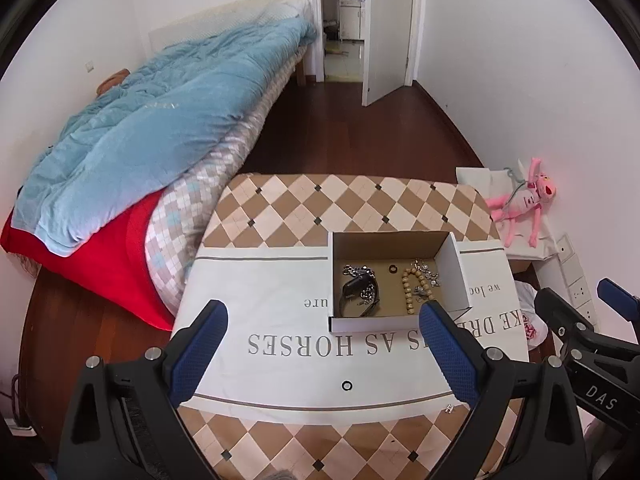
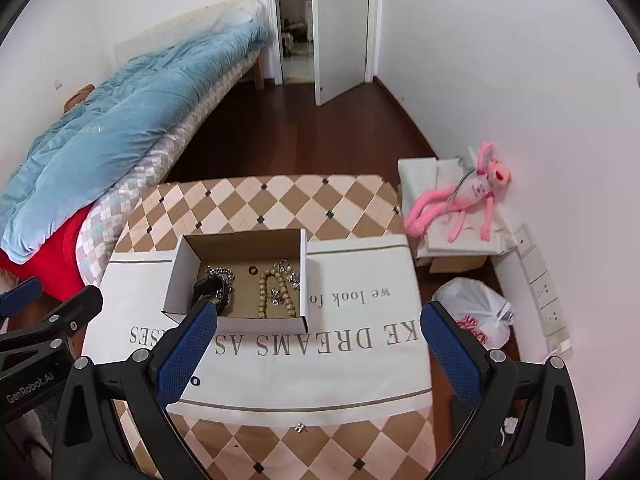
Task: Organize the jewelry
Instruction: 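Lift both tools out of the box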
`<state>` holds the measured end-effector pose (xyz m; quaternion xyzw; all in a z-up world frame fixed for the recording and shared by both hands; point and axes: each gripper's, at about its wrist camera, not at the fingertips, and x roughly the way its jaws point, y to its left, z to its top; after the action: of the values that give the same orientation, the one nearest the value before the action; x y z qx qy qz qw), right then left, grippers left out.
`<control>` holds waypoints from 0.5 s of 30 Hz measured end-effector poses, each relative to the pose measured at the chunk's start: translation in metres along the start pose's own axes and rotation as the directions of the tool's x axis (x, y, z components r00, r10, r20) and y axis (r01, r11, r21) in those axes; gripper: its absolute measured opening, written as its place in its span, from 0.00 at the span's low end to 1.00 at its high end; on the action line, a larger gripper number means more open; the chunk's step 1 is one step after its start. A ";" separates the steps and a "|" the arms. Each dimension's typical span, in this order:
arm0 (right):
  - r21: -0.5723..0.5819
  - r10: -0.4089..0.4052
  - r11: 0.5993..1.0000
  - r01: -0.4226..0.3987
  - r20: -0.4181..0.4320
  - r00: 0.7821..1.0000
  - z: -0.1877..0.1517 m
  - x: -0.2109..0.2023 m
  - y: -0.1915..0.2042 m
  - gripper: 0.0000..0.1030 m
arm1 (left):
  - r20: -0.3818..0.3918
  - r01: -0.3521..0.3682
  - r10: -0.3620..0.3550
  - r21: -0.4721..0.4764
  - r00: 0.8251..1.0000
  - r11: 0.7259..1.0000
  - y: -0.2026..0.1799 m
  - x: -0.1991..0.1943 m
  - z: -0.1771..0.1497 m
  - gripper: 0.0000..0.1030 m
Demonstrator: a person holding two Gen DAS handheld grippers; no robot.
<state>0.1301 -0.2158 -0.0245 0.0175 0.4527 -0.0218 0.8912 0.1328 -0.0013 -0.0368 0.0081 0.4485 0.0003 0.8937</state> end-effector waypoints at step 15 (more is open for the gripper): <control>0.056 0.060 0.997 -0.055 -0.092 0.994 -0.037 0.003 -0.012 1.00 | -0.082 -0.088 0.086 -0.019 0.993 0.996 0.008 0.024 -0.041 0.95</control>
<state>0.1014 -0.2259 -0.0488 0.0555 0.4924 -0.0076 0.8686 0.1146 0.0076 -0.0801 0.0175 0.4834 0.0447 0.8741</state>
